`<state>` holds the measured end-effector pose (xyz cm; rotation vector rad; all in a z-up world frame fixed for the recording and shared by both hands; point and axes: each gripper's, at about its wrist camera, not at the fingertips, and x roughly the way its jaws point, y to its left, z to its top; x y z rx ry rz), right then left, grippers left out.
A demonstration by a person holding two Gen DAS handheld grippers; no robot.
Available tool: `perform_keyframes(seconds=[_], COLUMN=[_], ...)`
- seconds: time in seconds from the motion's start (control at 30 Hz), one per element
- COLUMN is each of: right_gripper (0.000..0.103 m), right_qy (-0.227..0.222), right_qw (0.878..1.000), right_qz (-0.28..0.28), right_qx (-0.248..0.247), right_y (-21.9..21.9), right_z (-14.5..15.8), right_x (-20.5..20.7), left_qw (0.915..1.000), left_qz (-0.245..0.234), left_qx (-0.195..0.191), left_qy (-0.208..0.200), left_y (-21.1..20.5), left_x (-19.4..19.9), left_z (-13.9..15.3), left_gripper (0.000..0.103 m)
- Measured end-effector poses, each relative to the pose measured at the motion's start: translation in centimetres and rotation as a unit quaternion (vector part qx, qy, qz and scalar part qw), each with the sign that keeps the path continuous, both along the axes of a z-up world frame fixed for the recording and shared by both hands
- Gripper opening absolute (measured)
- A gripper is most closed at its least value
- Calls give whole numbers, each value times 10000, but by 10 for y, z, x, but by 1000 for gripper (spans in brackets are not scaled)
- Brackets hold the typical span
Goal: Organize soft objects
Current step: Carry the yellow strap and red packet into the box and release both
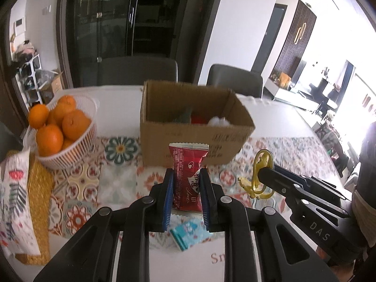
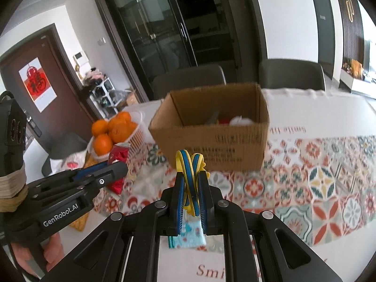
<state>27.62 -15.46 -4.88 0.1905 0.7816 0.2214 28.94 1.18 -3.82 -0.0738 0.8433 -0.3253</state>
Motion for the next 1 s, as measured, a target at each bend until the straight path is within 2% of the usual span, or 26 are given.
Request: perform_keyframes(seconds=[0.5,0.7,1.0], right_gripper=[13,13,13], right_qy=[-560,-575,-417], right_qw=[9984,9983,9991], right_qz=[-26,4,2], right_qx=[-24,-7,-58], right_y=[-11,-16,-22], right_z=[43,49,41], right_x=[50,81,124], left_qw=[9993,9993,9996], left_qz=[0,-37,-69], left_qx=[-107,-108,39], left_qy=[-368,-366,-271], left_y=[-15,-22,-33], left_x=[51,79,123], left_z=[39,45,42], left_gripper=[22,22,22])
